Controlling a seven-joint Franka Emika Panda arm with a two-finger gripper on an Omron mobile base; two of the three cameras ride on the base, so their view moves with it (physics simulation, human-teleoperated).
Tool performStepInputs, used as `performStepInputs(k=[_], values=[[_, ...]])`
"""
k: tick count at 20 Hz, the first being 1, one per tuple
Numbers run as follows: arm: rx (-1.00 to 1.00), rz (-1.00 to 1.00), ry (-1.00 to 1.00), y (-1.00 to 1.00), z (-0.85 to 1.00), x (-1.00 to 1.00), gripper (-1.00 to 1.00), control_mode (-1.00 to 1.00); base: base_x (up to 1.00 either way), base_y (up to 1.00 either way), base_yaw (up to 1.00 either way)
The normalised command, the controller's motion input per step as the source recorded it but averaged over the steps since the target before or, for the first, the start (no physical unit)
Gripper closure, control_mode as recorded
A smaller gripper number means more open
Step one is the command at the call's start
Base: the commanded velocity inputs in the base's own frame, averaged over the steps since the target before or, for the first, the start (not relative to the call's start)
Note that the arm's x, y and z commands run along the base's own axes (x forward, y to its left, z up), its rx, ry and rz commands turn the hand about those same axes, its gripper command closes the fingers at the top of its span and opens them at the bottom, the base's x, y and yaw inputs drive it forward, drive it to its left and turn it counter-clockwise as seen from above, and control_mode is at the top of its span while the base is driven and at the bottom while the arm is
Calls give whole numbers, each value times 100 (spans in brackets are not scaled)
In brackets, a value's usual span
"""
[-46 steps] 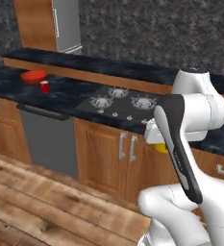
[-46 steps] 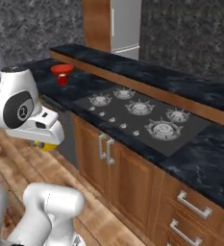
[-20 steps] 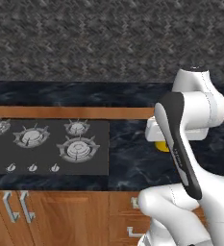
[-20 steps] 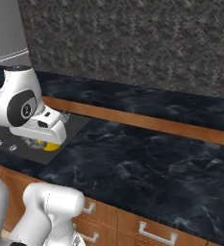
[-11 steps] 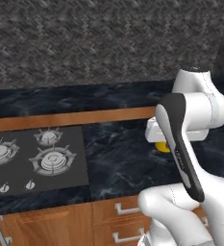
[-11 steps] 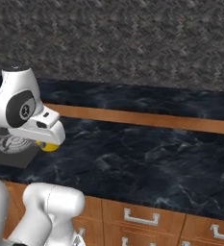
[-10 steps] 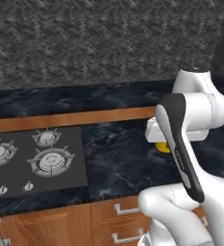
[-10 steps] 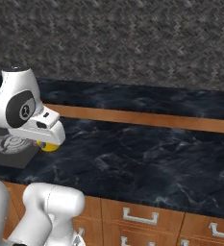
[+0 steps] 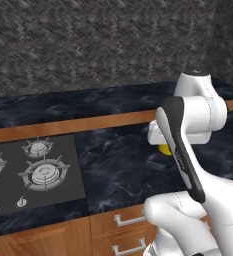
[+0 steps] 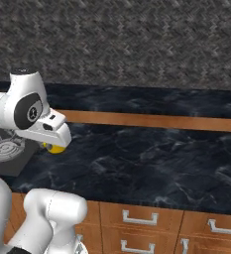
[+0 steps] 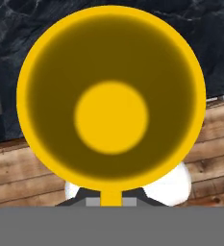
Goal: Clear the mugs and bowl far away from the sink.
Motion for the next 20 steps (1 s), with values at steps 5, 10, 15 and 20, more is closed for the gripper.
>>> performStepInputs(k=[5, 10, 15, 20], values=[[-7, 0, -4, 0, -42, 58, 100, -100, 0, 0, 0], [-2, 5, 0, 0, -48, 60, 100, -100, 0, 0, 0], [2, 7, 0, -6, -42, 62, 100, -100, 0, 0, 0], [0, 5, 0, -5, -42, 58, 100, -100, 0, 0, 0]])
